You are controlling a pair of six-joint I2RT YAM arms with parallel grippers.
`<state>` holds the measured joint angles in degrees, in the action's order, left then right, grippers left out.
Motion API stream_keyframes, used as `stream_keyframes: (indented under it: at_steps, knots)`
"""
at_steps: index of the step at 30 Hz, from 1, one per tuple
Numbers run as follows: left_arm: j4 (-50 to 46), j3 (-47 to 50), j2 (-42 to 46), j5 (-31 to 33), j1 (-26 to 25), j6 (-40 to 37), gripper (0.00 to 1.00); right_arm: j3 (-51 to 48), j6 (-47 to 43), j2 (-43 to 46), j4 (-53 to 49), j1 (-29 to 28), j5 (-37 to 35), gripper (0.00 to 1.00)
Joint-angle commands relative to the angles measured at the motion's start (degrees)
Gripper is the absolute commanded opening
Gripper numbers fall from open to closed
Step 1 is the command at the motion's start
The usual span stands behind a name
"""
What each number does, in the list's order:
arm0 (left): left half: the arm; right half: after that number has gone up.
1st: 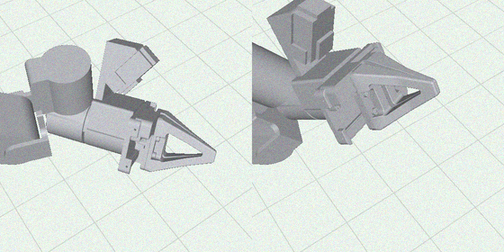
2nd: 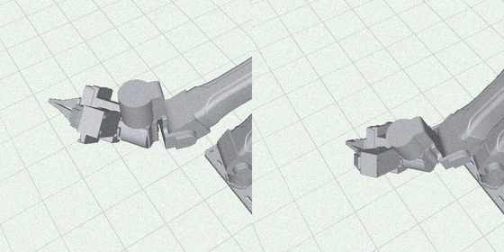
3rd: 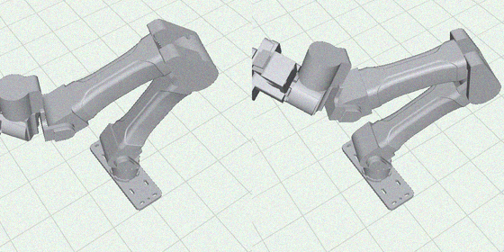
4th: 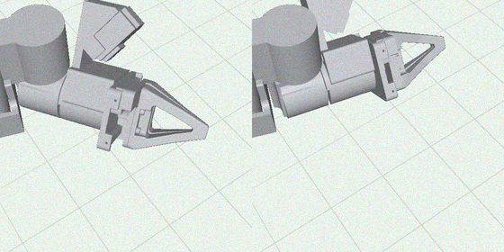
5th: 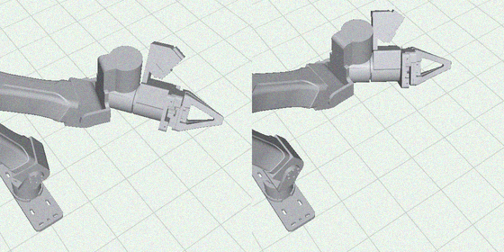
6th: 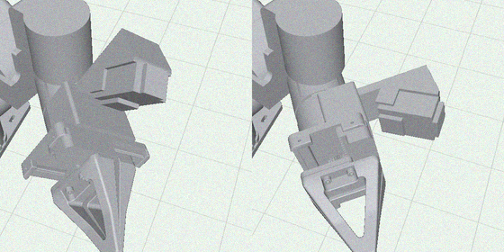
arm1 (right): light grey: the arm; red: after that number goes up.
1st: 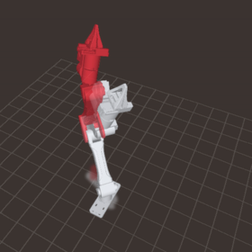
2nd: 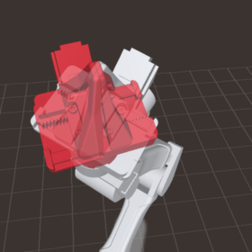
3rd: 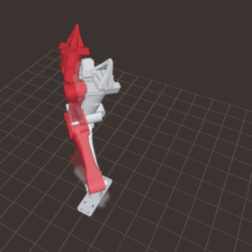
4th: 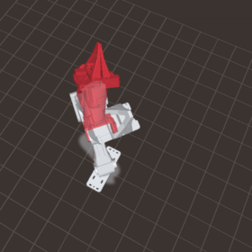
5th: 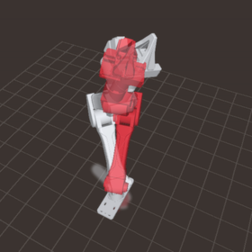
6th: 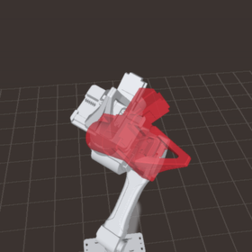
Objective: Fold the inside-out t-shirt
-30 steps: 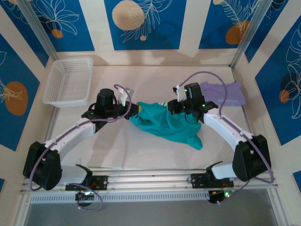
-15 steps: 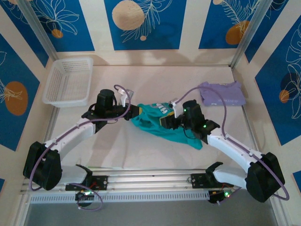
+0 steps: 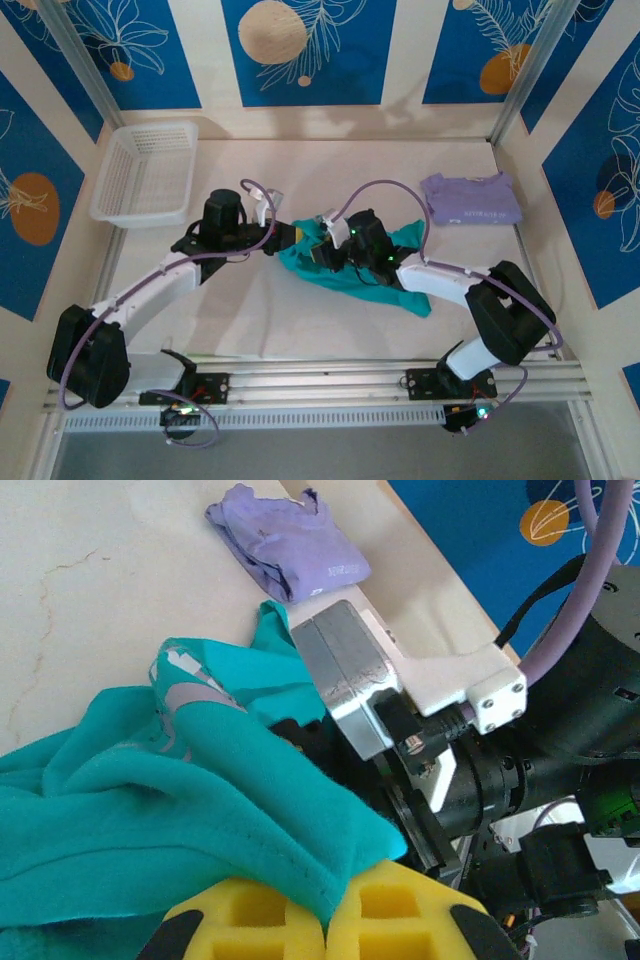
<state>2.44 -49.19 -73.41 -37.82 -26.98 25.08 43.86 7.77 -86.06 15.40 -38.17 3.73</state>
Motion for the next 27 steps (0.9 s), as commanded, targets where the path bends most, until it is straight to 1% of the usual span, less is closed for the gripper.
stream_keyframes:
  at_steps: [1, 2, 3, 6, 7, 10, 11, 12, 14, 16, 18, 21, 23, 25, 26, 27]
  knots:
    - [-3.52, -2.38, 2.01, 6.77, 0.55, -1.81, 0.0, 1.85, 1.71, 3.15, 1.9, 3.1, 10.25, 0.0]
    - [-4.49, -2.7, 2.17, 10.41, 0.53, -2.43, 0.0, 1.8, 3.08, 4.14, 0.97, 4.4, 14.8, 0.0]
    - [-5.33, -2.97, 2.21, 15.27, 0.53, -3.35, 0.0, 1.7, 5.4, 5.04, -0.05, 6.25, 22.59, 0.0]
    - [-5.58, -3.25, 0.5, 29.13, 0.53, -6.73, 0.0, 1.86, 11.15, 6.06, -1.68, 9.74, 35.16, 0.0]
    - [-5.51, -3.74, -0.86, 32.68, 0.52, -7.77, 0.02, 1.87, 12.93, 6.06, -1.63, 10.53, 38.01, 0.0]
    - [-5.73, -5.64, -4.57, 37.1, 0.46, -10.57, 0.11, 2.6, 16.64, 5.57, -1.24, 12.09, 43.01, 0.0]
    - [-5.94, -6.15, -5.68, 37.75, 0.49, -11.17, 0.16, 3.02, 17.51, 5.27, -1.07, 12.56, 44.25, 0.0]
    - [-6.41, -6.43, -6.3, 37.91, 0.44, -11.78, 0.23, 3.36, 18.09, 4.95, -0.98, 13.0, 44.94, 0.0]
    - [-7.55, -6.17, -6.0, 39.12, 0.03, -12.39, 0.34, 4.21, 18.72, 4.22, -1.18, 13.84, 45.55, 0.0]
    - [-7.84, -4.18, -3.46, 41.06, -1.26, -13.86, 0.45, 5.02, 19.03, 3.05, -1.23, 14.59, 46.01, 0.0]
    - [-8.37, -1.63, 0.41, 43.52, -3.33, -16.16, 0.52, 6.05, 19.04, 1.88, -2.18, 15.17, 46.02, 0.0]
    - [-9.05, 1.86, 6.91, 45.01, -7.58, -19.08, 0.56, 7.27, 18.86, 0.51, -3.26, 15.68, 46.24, 0.0]
    - [-9.64, 3.16, 9.69, 43.3, -9.94, -19.2, 0.56, 7.95, 18.36, 0.05, -3.97, 15.81, 45.92, 0.0]
    - [-8.74, 4.14, 10.9, 37.39, -11.45, -18.76, 0.53, 8.56, 17.6, -0.07, -5.24, 15.93, 45.04, 0.0]
    - [-7.85, 4.34, 11.0, 33.94, -11.89, -18.51, 0.5, 8.69, 17.53, -0.07, -5.54, 15.98, 44.82, 0.0]
    - [-6.39, 4.74, 10.72, 29.46, -12.25, -18.19, 0.44, 8.7, 17.54, -0.07, -5.4, 16.01, 44.79, 0.0]
